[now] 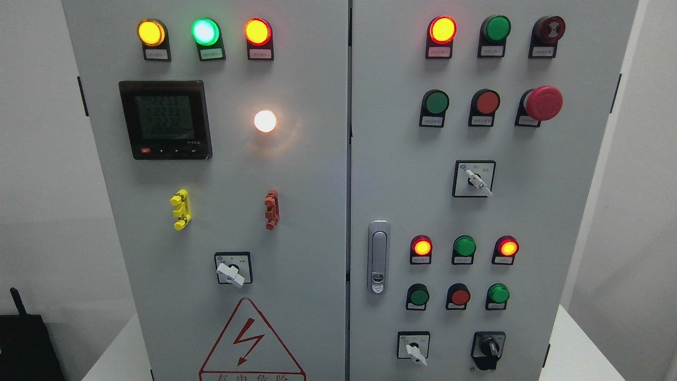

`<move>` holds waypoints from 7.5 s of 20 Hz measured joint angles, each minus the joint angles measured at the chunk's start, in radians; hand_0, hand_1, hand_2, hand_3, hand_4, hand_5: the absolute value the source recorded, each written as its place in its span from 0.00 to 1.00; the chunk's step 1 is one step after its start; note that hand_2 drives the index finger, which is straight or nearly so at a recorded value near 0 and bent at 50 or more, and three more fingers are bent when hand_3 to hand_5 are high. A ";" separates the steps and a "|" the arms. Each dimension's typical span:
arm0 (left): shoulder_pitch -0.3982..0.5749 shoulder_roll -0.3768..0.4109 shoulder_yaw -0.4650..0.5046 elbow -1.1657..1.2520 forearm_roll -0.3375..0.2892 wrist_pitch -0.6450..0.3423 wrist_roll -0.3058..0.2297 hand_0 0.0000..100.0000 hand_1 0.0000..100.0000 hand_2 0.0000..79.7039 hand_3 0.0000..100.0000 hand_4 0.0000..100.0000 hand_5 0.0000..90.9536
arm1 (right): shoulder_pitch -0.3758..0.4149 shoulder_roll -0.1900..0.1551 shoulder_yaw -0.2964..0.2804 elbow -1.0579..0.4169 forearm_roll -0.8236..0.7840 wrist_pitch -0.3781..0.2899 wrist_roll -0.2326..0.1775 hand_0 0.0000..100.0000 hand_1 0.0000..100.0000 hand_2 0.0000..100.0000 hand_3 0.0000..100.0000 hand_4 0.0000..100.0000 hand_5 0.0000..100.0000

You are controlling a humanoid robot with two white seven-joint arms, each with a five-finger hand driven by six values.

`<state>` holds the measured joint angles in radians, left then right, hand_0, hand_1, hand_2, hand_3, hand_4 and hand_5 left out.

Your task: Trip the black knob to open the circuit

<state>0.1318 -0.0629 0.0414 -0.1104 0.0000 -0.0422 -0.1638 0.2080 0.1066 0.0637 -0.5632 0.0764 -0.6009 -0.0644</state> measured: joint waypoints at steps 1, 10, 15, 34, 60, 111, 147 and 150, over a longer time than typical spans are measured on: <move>0.000 0.000 0.000 0.000 0.000 0.000 0.000 0.12 0.39 0.00 0.00 0.00 0.00 | 0.008 -0.001 0.000 -0.032 -0.001 0.000 -0.001 0.00 0.08 0.00 0.00 0.00 0.00; 0.000 0.000 0.000 0.000 0.000 0.003 0.000 0.12 0.39 0.00 0.00 0.00 0.00 | 0.070 -0.005 -0.029 -0.356 -0.011 0.050 -0.005 0.00 0.07 0.00 0.00 0.00 0.00; 0.000 0.000 0.000 0.000 0.000 0.003 0.000 0.12 0.39 0.00 0.00 0.00 0.00 | 0.087 -0.010 -0.041 -0.537 -0.034 0.113 -0.008 0.00 0.06 0.00 0.01 0.00 0.00; 0.000 0.000 0.000 0.000 0.000 0.004 0.000 0.12 0.39 0.00 0.00 0.00 0.00 | 0.074 -0.043 -0.060 -1.047 -0.109 0.359 0.035 0.00 0.01 0.00 0.69 0.52 0.37; 0.000 0.000 0.000 0.000 0.000 0.005 0.000 0.12 0.39 0.00 0.00 0.00 0.00 | -0.053 -0.061 -0.103 -1.250 -0.155 0.516 0.063 0.00 0.00 0.00 0.92 0.82 0.70; 0.000 0.000 0.000 0.000 0.000 -0.001 0.000 0.12 0.39 0.00 0.00 0.00 0.00 | -0.142 -0.061 -0.078 -1.250 -0.165 0.574 0.070 0.00 0.00 0.00 1.00 1.00 0.98; 0.000 0.000 0.000 0.000 0.000 0.003 0.000 0.12 0.39 0.00 0.00 0.00 0.00 | -0.138 -0.054 -0.064 -1.258 -0.170 0.576 0.071 0.00 0.00 0.00 1.00 1.00 0.98; 0.000 0.000 0.000 0.000 0.000 0.003 0.000 0.12 0.39 0.00 0.00 0.00 0.00 | -0.138 -0.053 -0.064 -1.259 -0.170 0.576 0.069 0.00 0.00 0.00 1.00 1.00 0.98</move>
<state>0.1318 -0.0629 0.0414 -0.1104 0.0000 -0.0389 -0.1637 0.0701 0.0536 -0.0005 -1.8221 -0.0940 -0.0249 0.0042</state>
